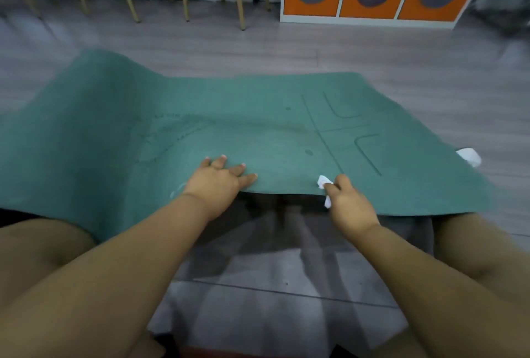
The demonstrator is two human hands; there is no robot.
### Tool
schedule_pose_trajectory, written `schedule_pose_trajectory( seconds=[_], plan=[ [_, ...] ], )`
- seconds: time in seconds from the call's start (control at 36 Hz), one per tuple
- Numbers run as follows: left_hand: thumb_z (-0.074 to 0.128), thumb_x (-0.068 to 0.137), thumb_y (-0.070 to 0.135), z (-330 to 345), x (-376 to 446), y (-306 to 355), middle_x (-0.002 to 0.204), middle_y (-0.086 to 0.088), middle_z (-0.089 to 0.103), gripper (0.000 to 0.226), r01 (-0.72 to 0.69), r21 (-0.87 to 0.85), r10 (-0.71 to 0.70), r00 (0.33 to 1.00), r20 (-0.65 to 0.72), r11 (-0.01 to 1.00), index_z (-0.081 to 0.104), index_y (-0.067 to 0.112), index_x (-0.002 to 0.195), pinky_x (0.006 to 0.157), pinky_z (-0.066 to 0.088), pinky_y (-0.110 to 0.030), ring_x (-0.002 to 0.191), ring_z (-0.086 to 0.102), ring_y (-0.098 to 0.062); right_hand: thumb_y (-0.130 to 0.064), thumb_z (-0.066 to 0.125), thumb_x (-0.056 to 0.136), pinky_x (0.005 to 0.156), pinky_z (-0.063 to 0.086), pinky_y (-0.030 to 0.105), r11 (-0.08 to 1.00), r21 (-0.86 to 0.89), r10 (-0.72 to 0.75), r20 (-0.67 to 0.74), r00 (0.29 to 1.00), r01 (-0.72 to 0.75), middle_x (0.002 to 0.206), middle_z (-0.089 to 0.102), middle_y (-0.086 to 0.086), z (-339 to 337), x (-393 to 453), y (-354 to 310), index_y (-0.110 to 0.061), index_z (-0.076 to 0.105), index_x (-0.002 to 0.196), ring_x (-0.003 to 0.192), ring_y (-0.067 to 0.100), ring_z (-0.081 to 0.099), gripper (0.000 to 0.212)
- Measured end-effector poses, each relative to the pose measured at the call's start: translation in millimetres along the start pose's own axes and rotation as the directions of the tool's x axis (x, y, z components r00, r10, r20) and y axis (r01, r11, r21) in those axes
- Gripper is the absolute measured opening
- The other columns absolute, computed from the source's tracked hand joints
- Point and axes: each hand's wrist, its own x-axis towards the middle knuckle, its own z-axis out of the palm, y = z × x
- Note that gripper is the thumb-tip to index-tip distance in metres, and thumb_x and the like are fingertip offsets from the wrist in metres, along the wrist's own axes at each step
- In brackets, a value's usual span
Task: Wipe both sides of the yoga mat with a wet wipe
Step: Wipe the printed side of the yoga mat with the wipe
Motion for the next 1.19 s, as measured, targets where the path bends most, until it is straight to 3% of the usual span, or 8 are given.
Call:
schedule_pose_trajectory(
  seconds=[0.08,0.19,0.42,0.64,0.81,0.97,1.11,1.19],
  plan=[
    [0.025,0.101,0.014,-26,-1,1,0.158,0.007,0.014,0.056,-0.003,-0.004,0.002,0.995,-0.097,1.000,0.010,0.039,0.149,0.113,0.024,-0.042,0.143,0.020,-0.029,-0.001,0.046,0.088,0.073,0.045,0.038,1.000,0.016,0.004,-0.122,0.993,-0.002,0.115,0.043,0.014,-34,1,10,-0.008,0.047,0.131,0.089,0.035,0.052,0.044],
    [0.028,0.101,0.015,-62,-2,6,0.157,0.007,0.019,0.056,-0.011,0.014,0.014,0.973,-0.231,1.000,0.011,0.039,0.149,0.110,0.030,-0.037,0.140,0.028,-0.026,0.000,0.049,0.086,0.062,0.036,0.036,0.999,0.013,0.041,-0.265,0.963,-0.038,0.113,0.044,0.019,-77,-1,22,-0.003,0.052,0.126,0.082,0.038,0.053,0.040],
    [0.032,0.100,0.018,-100,-13,-3,0.144,0.010,0.043,0.050,-0.026,0.109,0.063,0.933,-0.355,0.994,0.028,0.040,0.144,0.098,0.039,-0.032,0.123,0.048,-0.024,0.000,0.051,0.085,0.059,0.028,0.033,0.999,-0.005,0.029,-0.327,0.945,-0.032,0.106,0.044,0.017,-100,-12,25,-0.004,0.056,0.120,0.076,0.031,0.046,0.036],
    [0.043,0.095,0.014,-92,-45,-19,0.128,0.005,0.058,0.046,0.005,0.103,0.025,0.957,-0.290,0.995,0.043,0.038,0.133,0.086,0.043,-0.031,0.114,0.055,-0.025,-0.001,0.047,0.087,0.064,0.036,0.029,0.996,0.068,-0.024,-0.340,0.940,0.049,0.094,0.034,-0.002,-84,-21,-8,-0.012,0.056,0.123,0.074,0.020,0.039,0.038],
    [0.038,0.099,0.018,-78,-83,-34,0.137,0.000,0.050,0.047,0.053,0.093,-0.040,0.989,-0.139,0.994,0.041,0.045,0.137,0.094,0.042,-0.032,0.123,0.050,-0.026,0.002,0.048,0.086,0.070,0.044,0.031,0.986,0.141,-0.050,-0.282,0.958,0.093,0.094,0.031,-0.004,-53,-28,-49,-0.013,0.056,0.121,0.077,0.020,0.039,0.039],
    [0.055,0.090,0.020,-44,-106,-47,0.138,0.002,0.049,0.046,0.135,0.033,-0.136,0.990,0.044,0.990,0.052,0.042,0.129,0.099,0.044,-0.035,0.124,0.050,-0.024,-0.003,0.045,0.089,0.065,0.029,0.027,0.970,0.200,-0.111,-0.158,0.981,0.141,0.096,0.030,-0.002,-11,-39,-89,-0.016,0.057,0.118,0.077,0.022,0.037,0.033],
    [0.055,0.089,0.025,-6,-110,-48,0.133,0.002,0.054,0.036,0.137,0.042,-0.143,0.970,0.195,0.990,0.059,0.036,0.123,0.096,0.047,-0.035,0.119,0.054,-0.023,-0.009,0.044,0.093,0.067,0.023,0.024,0.964,0.204,-0.184,0.059,0.981,0.169,0.110,0.041,0.011,35,-53,-108,-0.008,0.056,0.117,0.087,0.029,0.049,0.027],
    [0.053,0.087,0.022,13,-103,-39,0.133,0.002,0.053,0.041,0.107,-0.052,-0.086,0.947,0.310,0.993,0.058,0.035,0.125,0.098,0.045,-0.032,0.120,0.053,-0.022,-0.016,0.048,0.095,0.077,0.033,0.025,0.964,0.227,-0.207,0.298,0.932,0.142,0.113,0.045,0.017,54,-59,-110,-0.003,0.055,0.118,0.106,0.030,0.052,0.028]
  ],
)
